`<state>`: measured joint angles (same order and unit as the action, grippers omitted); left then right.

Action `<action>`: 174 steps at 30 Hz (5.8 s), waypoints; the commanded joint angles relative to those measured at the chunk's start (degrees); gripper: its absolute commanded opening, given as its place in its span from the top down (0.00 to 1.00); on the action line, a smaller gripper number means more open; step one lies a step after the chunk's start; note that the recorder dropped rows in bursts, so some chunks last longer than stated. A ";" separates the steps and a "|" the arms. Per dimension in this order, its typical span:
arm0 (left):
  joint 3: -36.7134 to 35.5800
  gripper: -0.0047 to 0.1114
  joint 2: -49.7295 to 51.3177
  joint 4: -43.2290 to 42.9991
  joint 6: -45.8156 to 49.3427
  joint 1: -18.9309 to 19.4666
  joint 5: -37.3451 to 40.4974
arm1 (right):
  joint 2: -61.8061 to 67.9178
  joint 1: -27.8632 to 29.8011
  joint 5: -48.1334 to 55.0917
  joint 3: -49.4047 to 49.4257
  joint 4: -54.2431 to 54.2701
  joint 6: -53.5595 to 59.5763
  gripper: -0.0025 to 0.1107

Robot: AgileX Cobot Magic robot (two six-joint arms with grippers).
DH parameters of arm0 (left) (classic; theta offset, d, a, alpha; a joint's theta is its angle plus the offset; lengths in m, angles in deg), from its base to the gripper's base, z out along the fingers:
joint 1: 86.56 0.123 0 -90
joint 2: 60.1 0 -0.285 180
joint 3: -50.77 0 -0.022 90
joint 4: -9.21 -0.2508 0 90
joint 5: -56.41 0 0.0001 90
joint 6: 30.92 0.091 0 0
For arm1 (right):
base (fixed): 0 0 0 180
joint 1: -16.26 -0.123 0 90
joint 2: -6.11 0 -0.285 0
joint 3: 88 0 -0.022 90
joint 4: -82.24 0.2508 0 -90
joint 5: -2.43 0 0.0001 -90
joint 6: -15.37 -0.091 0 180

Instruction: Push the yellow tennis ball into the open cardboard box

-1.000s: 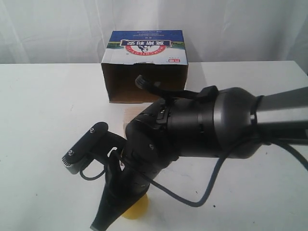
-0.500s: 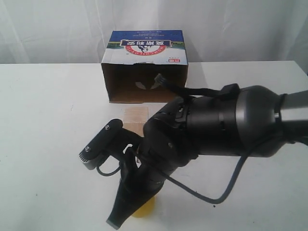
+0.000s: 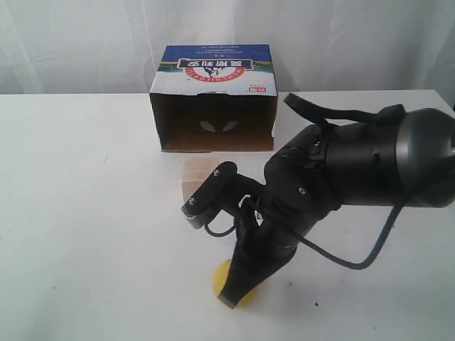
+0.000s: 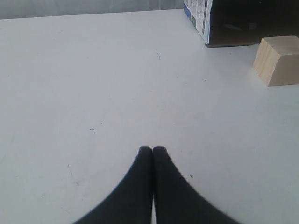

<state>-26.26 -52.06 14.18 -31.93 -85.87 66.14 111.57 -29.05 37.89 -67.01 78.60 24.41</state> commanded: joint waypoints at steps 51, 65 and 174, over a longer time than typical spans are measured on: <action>-0.18 0.96 -0.25 0.14 -0.21 0.29 -0.25 | -3.56 1.91 4.47 0.96 3.16 -1.71 0.98; -0.18 0.96 -0.25 0.14 -0.21 0.29 -0.25 | -2.57 4.79 4.79 0.96 -1.45 -3.51 0.98; -0.18 0.96 -0.25 0.14 -0.21 0.29 -0.25 | -34.27 18.47 -30.85 22.04 -14.83 -24.82 0.98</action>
<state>-26.26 -52.06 14.18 -31.93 -85.87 66.14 78.12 -10.79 7.91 -45.70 63.75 0.02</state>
